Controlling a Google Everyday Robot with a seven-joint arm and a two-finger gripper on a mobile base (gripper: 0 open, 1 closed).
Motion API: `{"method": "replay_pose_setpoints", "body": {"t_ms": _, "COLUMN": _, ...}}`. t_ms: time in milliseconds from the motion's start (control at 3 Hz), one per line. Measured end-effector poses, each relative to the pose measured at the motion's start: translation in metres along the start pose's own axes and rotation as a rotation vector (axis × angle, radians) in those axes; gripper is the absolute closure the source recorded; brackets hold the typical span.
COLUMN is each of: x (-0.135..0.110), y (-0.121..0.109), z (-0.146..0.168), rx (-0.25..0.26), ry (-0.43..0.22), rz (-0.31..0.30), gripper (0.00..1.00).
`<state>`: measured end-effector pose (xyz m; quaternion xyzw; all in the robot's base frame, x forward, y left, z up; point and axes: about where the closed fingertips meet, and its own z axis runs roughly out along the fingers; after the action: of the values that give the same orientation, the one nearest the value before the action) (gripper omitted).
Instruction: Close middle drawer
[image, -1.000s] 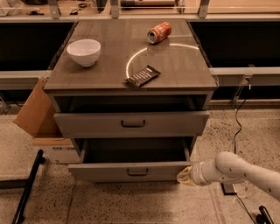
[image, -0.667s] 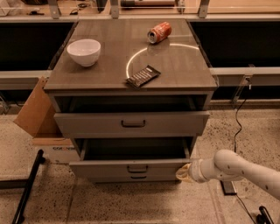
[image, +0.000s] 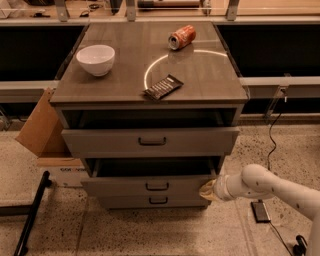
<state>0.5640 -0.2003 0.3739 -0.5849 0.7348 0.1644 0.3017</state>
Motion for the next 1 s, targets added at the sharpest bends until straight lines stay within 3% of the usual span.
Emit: {"method": "replay_pose_setpoints", "body": {"t_ms": 1000, "x": -0.008, "y": -0.036, "z": 0.016, "rx": -0.024, "ry": -0.003, "rz": 0.0, "gripper": 1.0}}
